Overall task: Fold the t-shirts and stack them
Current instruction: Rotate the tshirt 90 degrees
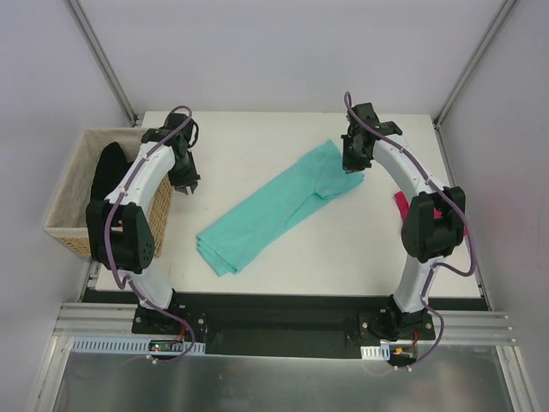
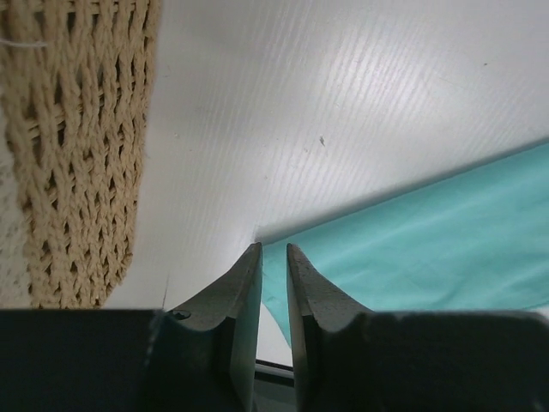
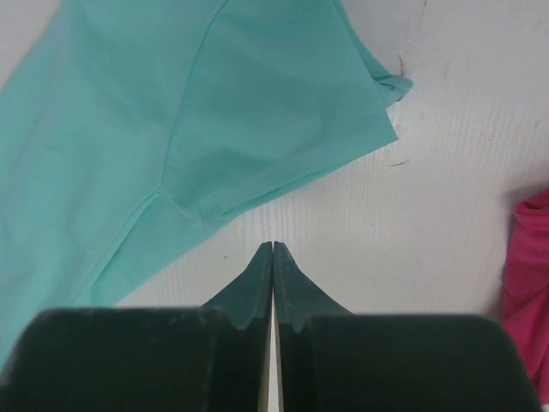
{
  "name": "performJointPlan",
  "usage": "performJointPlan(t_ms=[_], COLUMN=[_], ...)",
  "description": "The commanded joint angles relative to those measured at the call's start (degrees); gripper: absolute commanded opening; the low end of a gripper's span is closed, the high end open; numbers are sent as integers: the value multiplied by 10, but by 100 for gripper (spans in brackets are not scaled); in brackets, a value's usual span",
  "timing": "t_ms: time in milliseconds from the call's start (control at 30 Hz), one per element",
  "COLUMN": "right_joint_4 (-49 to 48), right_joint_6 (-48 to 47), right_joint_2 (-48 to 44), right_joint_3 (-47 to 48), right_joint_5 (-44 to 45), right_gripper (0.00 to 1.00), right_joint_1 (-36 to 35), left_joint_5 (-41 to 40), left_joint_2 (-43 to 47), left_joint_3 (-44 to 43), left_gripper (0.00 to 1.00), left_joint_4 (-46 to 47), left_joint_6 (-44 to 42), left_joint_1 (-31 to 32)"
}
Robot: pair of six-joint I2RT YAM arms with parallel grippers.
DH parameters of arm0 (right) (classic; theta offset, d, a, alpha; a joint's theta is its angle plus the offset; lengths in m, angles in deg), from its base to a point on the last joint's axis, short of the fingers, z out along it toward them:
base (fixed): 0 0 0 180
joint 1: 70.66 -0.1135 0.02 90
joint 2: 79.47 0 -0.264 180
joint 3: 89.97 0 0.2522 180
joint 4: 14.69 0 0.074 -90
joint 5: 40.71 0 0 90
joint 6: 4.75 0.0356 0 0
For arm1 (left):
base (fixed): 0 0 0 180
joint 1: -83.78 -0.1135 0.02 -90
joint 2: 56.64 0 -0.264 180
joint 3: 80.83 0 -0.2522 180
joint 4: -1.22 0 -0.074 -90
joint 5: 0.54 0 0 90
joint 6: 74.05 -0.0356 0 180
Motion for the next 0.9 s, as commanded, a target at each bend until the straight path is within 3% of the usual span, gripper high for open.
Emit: performJointPlan(t_ms=[0, 400, 867], right_joint_4=[-19, -65, -72], right_joint_6=[25, 65, 117], right_joint_2=[41, 125, 146], right_joint_3=[8, -6, -19], right_joint_5=[-37, -122, -107], right_gripper=[1, 1, 1], right_joint_1=[-1, 5, 14], left_joint_5=[5, -20, -32], left_joint_2=[82, 133, 93], left_joint_3=[-12, -96, -168], left_gripper=[19, 21, 21], left_joint_4=[-3, -87, -131], left_joint_6=[12, 32, 37], left_joint_1=[-3, -3, -3])
